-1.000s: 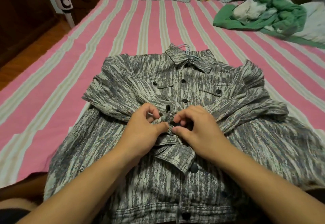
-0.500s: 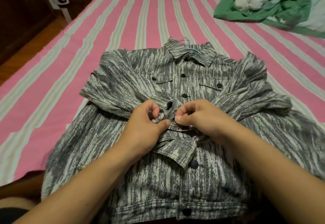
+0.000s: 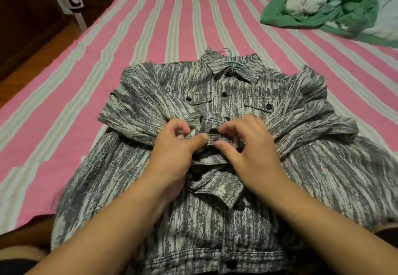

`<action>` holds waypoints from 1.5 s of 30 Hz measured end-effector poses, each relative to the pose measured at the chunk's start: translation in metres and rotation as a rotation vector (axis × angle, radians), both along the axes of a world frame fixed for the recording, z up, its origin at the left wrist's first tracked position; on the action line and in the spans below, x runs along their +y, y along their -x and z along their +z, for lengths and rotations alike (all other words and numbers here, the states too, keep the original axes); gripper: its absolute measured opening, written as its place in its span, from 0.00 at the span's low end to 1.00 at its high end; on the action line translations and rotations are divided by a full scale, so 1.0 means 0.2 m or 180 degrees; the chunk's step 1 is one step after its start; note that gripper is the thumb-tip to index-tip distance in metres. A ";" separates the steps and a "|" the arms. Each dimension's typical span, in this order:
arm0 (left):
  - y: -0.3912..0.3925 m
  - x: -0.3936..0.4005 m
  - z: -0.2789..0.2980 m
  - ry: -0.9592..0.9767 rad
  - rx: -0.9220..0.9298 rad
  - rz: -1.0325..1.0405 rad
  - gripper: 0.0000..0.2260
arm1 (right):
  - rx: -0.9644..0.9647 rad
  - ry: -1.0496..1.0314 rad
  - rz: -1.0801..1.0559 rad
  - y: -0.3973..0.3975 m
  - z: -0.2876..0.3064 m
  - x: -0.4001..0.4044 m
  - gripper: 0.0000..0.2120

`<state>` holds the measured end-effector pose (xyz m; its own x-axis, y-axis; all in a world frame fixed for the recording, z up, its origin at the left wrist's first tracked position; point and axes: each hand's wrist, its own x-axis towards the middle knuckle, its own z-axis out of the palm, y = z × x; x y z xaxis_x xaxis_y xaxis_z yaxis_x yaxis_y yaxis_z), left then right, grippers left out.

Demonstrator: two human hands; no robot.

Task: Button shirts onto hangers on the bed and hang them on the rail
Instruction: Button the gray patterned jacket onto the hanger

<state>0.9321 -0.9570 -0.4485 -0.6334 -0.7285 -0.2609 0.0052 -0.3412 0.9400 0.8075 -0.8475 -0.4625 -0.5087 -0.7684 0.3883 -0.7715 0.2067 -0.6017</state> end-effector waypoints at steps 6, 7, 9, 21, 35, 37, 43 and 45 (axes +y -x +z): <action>-0.01 -0.03 0.04 -0.0360 0.0067 -0.0248 0.13 | -0.0095 0.0150 -0.0094 0.02 -0.03 0.02 0.10; -0.02 -0.03 0.04 -0.0289 0.0028 -0.0270 0.12 | 0.0056 0.0194 0.0020 0.02 -0.02 0.03 0.08; -0.01 -0.03 0.04 -0.0138 -0.0037 -0.0218 0.12 | 0.0333 0.0189 0.0234 0.00 -0.01 0.02 0.10; 0.04 -0.01 0.09 0.0224 -0.0025 -0.0328 0.08 | 0.1639 0.0608 0.0540 0.05 -0.05 0.00 0.08; 0.00 -0.01 0.11 -0.0220 0.0319 -0.0276 0.08 | 0.1289 0.0579 0.0808 0.08 -0.08 0.00 0.07; 0.00 -0.01 0.09 -0.0107 0.0240 -0.0246 0.11 | 0.0762 0.0585 0.0786 0.07 -0.07 0.02 0.08; 0.00 0.03 0.05 0.0797 -0.0079 -0.0299 0.12 | 0.0017 0.0492 0.0541 0.06 -0.01 0.02 0.11; 0.00 0.04 0.04 0.0991 -0.0147 -0.0329 0.12 | -0.0042 0.0424 0.0474 0.07 0.04 0.01 0.06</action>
